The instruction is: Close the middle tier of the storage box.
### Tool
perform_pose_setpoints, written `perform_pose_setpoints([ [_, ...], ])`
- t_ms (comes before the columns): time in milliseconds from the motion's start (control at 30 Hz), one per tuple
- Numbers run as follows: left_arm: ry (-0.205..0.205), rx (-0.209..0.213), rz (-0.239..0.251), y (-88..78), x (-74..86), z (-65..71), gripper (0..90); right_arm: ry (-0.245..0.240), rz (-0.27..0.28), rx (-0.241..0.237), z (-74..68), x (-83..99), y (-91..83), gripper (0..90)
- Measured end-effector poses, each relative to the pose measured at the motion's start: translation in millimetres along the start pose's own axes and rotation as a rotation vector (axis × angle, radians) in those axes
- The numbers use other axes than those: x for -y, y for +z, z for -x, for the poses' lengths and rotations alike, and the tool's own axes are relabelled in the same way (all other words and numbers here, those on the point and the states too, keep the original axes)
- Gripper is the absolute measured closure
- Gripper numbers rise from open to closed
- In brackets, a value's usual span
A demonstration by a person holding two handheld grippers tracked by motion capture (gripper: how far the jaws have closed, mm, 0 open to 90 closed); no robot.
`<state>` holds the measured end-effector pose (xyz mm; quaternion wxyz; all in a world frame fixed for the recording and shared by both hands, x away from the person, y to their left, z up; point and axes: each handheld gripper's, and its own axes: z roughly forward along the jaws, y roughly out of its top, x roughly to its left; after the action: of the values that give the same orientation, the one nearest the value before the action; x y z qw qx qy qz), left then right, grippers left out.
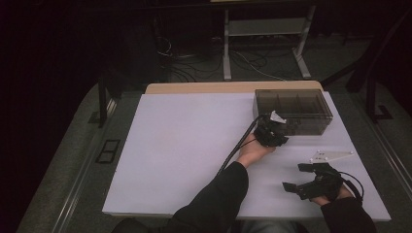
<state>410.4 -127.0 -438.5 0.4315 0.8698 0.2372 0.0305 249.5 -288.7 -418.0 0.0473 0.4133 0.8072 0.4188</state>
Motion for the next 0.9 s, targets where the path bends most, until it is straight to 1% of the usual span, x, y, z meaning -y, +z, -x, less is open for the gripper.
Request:
perform_pose_setpoints([
  [67, 0.004, 0.004, 0.004, -3.3, 0.8, 1.2, 70.4, -0.001, 0.0, 0.002, -0.1, -0.2, 0.2, 0.0],
  [100, 0.009, 0.009, 0.006, -5.4, 1.2, 1.7, 66.5, 0.001, -0.001, 0.004, -0.1, -0.2, 0.2, 0.0],
  [133, 0.011, 0.013, 0.006, -7.5, 1.3, 2.6, 66.5, 0.001, -0.001, 0.004, -0.1, -0.2, 0.2, 0.0],
  [167, 0.018, 0.012, 0.009, -9.4, 1.6, 3.6, 64.1, 0.004, -0.001, 0.003, -0.2, -0.2, 0.0, 0.0],
  [233, 0.042, 0.01, -0.002, -15.0, 1.0, 6.0, 59.4, 0.001, 0.004, 0.005, 0.4, -0.3, -0.3, 0.0],
  [267, 0.043, 0.013, 0.001, -16.6, 0.9, 7.0, 56.0, 0.0, 0.006, 0.008, 0.8, -0.3, -0.4, 0.0],
  [300, 0.049, 0.015, -0.001, -19.4, 0.6, 8.3, 49.8, 0.0, 0.006, 0.009, 1.0, -0.4, -0.5, 0.0],
  [333, 0.058, 0.016, -0.004, -22.3, 0.3, 9.3, 46.2, 0.0, 0.007, 0.009, 1.0, -0.5, -0.4, 0.0],
  [367, 0.064, 0.023, -0.008, -25.1, 0.3, 10.9, 46.2, 0.0, 0.007, 0.009, 1.0, -0.5, -0.4, 0.0],
  [433, 0.086, 0.016, -0.014, -30.6, -0.1, 13.7, 36.4, 0.003, 0.004, 0.01, 0.7, -0.9, -0.1, 0.0],
  [467, 0.085, 0.024, -0.019, -33.7, -0.1, 15.0, 36.4, 0.003, 0.004, 0.01, 0.7, -0.9, -0.1, 0.0],
  [500, 0.082, 0.039, -0.015, -36.9, -0.5, 16.1, 34.1, 0.0, 0.003, 0.008, 0.8, -1.1, 0.0, 0.0],
  [567, 0.084, 0.05, -0.019, -41.6, -1.4, 17.0, 27.2, -0.003, 0.004, 0.01, 0.9, -1.3, 0.3, 0.0],
  [633, 0.074, 0.053, -0.003, -46.4, -1.9, 19.1, 21.6, -0.004, 0.006, 0.011, 1.0, -1.5, 0.5, 0.0],
  [733, 0.084, 0.063, -0.022, -53.3, -3.7, 19.1, 14.0, -0.005, 0.006, 0.012, 1.3, -1.7, 0.5, 0.0],
  [767, 0.085, 0.067, -0.023, -55.8, -4.0, 19.5, 13.2, -0.008, 0.008, 0.013, 1.6, -1.8, 0.6, 0.0],
  [800, 0.074, 0.072, -0.022, -57.4, -3.8, 20.6, 11.8, -0.008, 0.008, 0.012, 1.4, -1.8, 0.7, 0.0],
  [833, 0.082, 0.074, -0.023, -59.5, -4.2, 20.1, 10.3, -0.006, 0.008, 0.012, 1.2, -1.8, 0.6, 0.0],
  [900, 0.081, 0.084, -0.027, -62.6, -4.6, 19.7, 5.2, -0.004, 0.009, 0.013, 1.2, -2.0, 0.5, 0.0],
])
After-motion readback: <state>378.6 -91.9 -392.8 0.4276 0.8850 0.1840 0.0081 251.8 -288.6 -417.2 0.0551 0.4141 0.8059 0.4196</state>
